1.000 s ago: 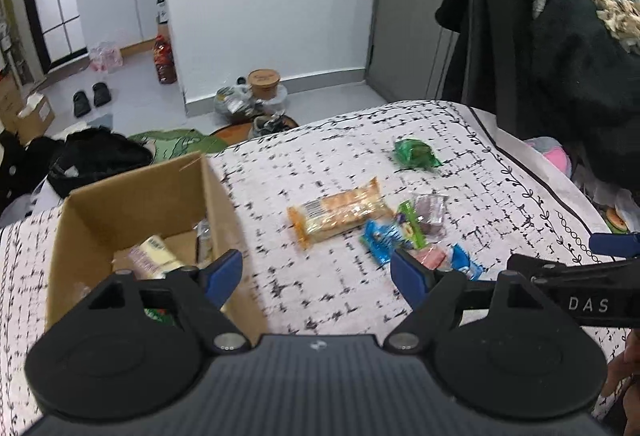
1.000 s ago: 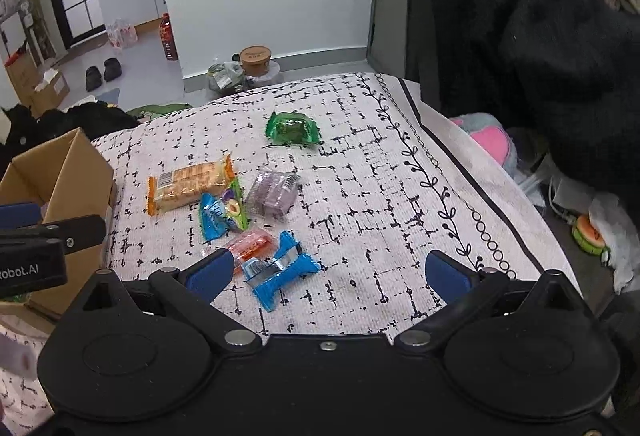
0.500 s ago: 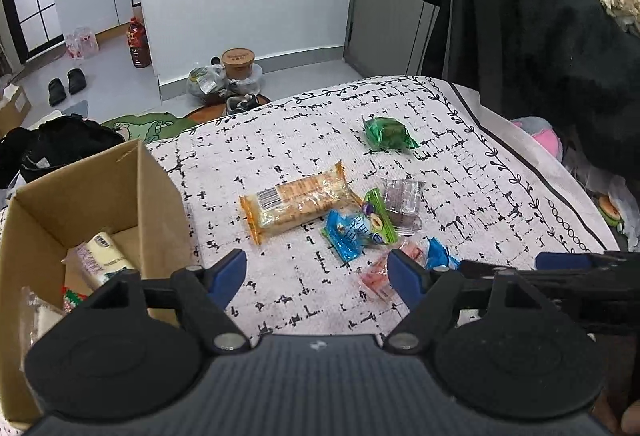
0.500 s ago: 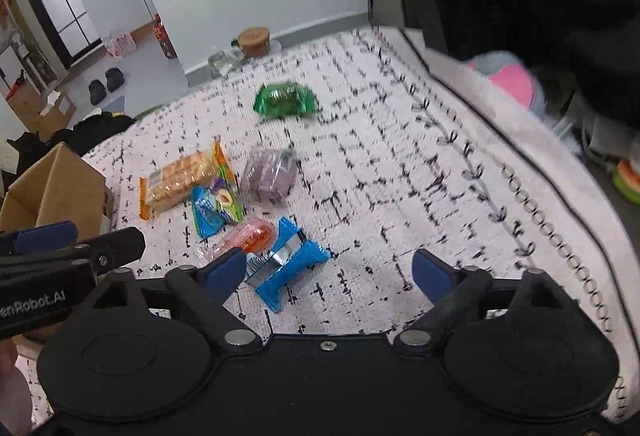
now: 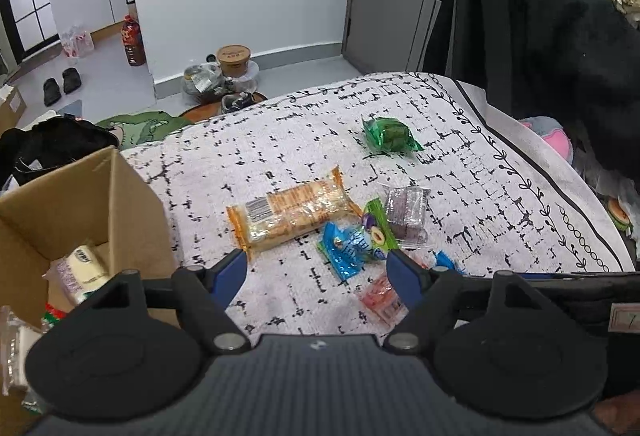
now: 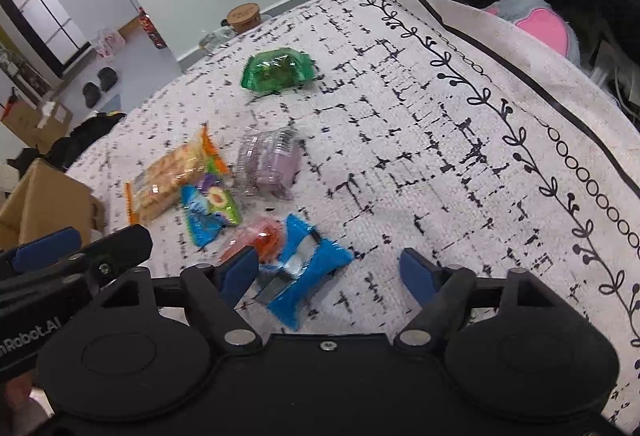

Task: Organize snacks
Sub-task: 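Grasp the orange translucent pack with the left tool while the right tool grasps the blue candy, then carry both snacks over the box and open both tools to drop them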

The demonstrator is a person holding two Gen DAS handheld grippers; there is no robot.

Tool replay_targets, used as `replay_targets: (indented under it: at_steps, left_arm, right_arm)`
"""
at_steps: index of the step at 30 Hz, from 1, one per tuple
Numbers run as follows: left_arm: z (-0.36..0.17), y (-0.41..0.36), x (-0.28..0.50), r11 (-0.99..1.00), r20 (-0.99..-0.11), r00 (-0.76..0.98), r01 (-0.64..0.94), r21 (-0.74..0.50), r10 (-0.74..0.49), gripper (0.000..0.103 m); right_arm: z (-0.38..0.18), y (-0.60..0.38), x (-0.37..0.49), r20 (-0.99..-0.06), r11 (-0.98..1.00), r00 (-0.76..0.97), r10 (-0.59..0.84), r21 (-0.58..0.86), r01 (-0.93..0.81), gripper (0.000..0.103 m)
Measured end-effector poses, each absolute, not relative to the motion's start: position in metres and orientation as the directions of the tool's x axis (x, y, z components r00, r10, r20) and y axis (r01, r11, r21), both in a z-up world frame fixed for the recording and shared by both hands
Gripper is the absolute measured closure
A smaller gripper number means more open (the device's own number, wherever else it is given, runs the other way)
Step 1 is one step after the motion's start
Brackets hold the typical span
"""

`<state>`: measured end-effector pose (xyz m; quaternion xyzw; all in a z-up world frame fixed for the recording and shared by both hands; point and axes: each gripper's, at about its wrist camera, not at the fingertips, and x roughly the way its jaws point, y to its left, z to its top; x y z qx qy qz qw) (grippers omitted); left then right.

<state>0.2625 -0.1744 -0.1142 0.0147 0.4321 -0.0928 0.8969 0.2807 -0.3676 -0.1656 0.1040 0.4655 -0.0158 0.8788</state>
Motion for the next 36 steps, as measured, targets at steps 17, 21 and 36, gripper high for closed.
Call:
replay_targets:
  at_steps: [17,21,36]
  left_arm:
    - [-0.140,-0.209,0.273,0.957,-0.791,0.561,0.270,-0.105,-0.245,0.037]
    - [-0.147,-0.217,0.273,0.949,-0.790,0.555,0.295,-0.107,-0.262,0.039]
    - [-0.169,-0.222,0.272,0.949,-0.813,0.526,0.301,-0.096,-0.249,0.082]
  right_arm:
    - [-0.160,-0.399,0.269,-0.837,0.980,0.541,0.084,0.168,0.108,0.071]
    - [-0.156,-0.406,0.265,-0.835,0.980,0.545,0.075,0.161,0.113,0.076]
    - [-0.149,-0.405,0.259,-0.840,0.984,0.542,0.015,0.109,0.142,0.076]
